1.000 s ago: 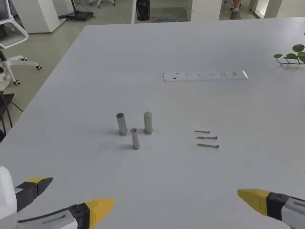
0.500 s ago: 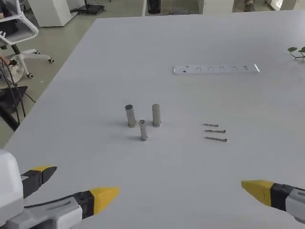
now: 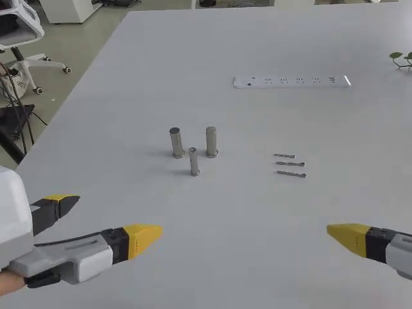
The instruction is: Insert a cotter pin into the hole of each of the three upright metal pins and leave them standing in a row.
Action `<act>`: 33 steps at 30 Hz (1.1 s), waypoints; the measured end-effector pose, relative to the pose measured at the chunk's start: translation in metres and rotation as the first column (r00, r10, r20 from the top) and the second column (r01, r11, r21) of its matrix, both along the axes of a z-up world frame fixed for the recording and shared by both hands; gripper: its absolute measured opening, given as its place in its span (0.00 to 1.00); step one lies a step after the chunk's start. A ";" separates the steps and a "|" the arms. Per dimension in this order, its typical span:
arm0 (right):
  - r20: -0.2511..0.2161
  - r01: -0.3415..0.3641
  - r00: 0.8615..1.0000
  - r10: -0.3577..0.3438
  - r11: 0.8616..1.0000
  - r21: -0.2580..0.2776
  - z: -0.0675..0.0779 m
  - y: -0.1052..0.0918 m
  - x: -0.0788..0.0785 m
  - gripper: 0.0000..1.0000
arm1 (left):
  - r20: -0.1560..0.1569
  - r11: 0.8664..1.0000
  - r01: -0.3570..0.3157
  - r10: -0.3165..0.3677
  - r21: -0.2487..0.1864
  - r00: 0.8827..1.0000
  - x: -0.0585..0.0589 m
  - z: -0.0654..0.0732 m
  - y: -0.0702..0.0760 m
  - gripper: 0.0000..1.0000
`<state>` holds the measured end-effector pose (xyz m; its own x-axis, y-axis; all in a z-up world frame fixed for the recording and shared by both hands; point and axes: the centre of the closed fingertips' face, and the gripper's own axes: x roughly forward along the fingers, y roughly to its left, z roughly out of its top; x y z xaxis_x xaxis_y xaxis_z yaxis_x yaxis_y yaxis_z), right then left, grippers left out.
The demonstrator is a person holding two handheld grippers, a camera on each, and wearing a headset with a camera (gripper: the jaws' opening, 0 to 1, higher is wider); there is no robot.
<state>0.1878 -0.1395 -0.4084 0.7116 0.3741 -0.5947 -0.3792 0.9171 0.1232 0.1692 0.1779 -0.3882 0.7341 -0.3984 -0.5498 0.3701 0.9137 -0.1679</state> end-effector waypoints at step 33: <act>-0.012 0.033 0.999 -0.034 0.998 -0.057 0.006 -0.008 -0.004 0.91 | 0.036 0.986 0.155 -0.157 0.054 0.987 0.061 -0.003 -0.028 0.70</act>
